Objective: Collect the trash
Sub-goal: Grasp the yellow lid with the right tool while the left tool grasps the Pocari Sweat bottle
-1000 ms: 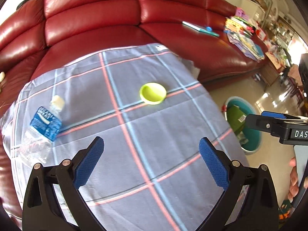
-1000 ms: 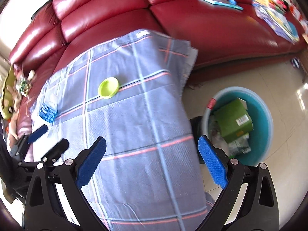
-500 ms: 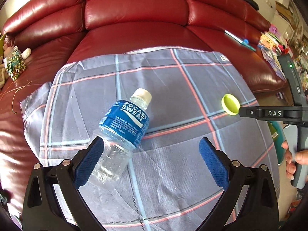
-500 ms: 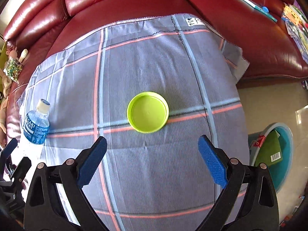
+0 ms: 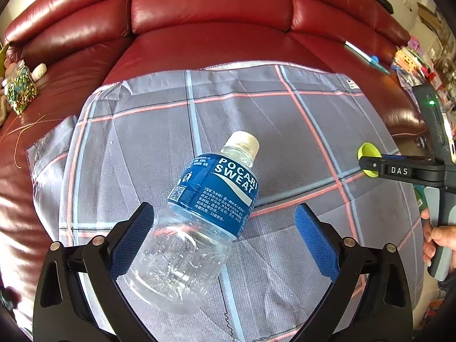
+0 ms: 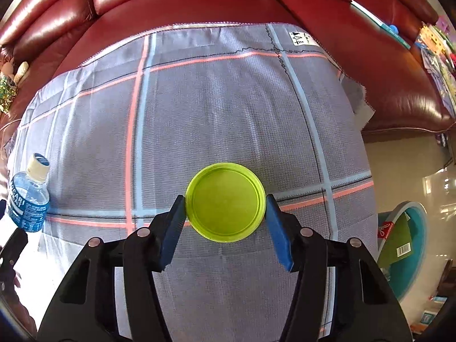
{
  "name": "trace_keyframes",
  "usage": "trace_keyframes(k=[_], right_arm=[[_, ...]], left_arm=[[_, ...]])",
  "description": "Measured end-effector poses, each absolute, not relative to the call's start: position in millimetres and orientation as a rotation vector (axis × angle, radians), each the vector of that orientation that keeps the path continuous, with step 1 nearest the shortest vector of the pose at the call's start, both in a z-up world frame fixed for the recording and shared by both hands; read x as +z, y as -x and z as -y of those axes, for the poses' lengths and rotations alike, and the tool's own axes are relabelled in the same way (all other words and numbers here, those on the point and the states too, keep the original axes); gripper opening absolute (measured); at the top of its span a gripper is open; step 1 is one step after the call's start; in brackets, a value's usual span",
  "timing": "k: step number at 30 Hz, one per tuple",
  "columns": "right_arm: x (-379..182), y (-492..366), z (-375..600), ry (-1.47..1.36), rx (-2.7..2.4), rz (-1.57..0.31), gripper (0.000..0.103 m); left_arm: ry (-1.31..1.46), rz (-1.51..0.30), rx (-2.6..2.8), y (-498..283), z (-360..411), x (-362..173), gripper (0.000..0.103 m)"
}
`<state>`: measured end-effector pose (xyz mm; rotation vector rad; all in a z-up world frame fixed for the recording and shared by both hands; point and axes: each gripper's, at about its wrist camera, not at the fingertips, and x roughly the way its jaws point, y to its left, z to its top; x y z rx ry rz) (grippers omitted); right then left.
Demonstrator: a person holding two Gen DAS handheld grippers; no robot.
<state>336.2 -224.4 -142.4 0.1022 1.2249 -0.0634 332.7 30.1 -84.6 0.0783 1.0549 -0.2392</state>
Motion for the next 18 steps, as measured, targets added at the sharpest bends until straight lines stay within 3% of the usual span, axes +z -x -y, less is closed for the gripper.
trace_keyframes(k=[13, 14, 15, 18], right_arm=[[-132, -295, 195, -0.158, 0.076, -1.235, 0.053], [-131, -292, 195, -0.165, 0.078, -1.234, 0.053], [-130, -289, 196, -0.172, 0.082, -1.232, 0.053], [-128, -282, 202, -0.204, 0.094, -1.23, 0.053]], left_arm=[[-0.134, -1.129, -0.327, -336, -52, -109, 0.099], [-0.134, -1.128, -0.327, -336, -53, -110, 0.097], [-0.135, -1.122, -0.322, -335, -53, -110, 0.087], [-0.135, -1.134, -0.319, -335, -50, -112, 0.073]])
